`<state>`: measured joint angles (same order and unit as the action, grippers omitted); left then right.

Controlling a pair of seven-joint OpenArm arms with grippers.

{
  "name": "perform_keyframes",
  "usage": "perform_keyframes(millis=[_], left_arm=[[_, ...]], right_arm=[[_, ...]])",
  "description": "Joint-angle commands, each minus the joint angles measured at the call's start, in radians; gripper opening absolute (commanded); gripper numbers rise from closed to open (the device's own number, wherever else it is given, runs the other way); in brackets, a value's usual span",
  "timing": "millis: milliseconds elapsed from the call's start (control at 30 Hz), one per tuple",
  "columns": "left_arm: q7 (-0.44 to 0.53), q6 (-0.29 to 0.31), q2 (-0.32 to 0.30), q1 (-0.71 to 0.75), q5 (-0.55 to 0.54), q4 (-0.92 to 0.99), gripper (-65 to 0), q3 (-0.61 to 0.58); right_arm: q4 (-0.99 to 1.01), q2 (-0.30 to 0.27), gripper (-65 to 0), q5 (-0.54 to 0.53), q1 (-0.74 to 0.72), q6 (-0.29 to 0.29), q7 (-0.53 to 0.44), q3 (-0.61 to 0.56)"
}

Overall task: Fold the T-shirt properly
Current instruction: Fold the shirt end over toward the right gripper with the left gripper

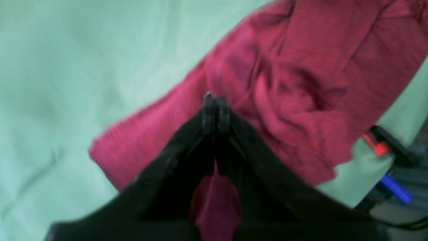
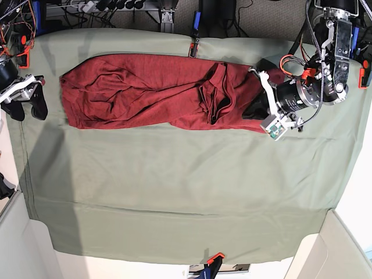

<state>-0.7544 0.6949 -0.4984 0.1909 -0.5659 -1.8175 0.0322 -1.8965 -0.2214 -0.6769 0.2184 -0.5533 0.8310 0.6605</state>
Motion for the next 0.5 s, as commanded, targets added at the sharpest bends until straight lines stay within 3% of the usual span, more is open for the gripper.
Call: perform_keyframes(millis=[0, 167, 300, 467], left_arm=[[0.029, 0.003, -0.002, -0.010, -0.017, -0.001, -65.0, 0.006], [0.028, 0.003, 0.080, -0.005, -0.081, 0.007, -65.0, 0.006], [0.002, 0.003, 0.154, -0.004, -0.126, 0.007, -65.0, 0.005], [-0.005, 0.003, 0.206, -0.005, -0.143, 0.007, -65.0, 0.005]], right_arm=[[-0.014, -0.013, -23.9, -0.019, -0.007, 0.000, -0.026, 0.005], [-0.014, -0.013, -23.9, -0.015, -0.007, 0.003, -0.026, 0.005], [-0.003, -0.014, -23.9, 0.061, -0.007, 0.099, -0.026, 0.005], [0.072, -0.014, -23.9, 0.017, -0.007, 0.071, -0.014, -0.010]])
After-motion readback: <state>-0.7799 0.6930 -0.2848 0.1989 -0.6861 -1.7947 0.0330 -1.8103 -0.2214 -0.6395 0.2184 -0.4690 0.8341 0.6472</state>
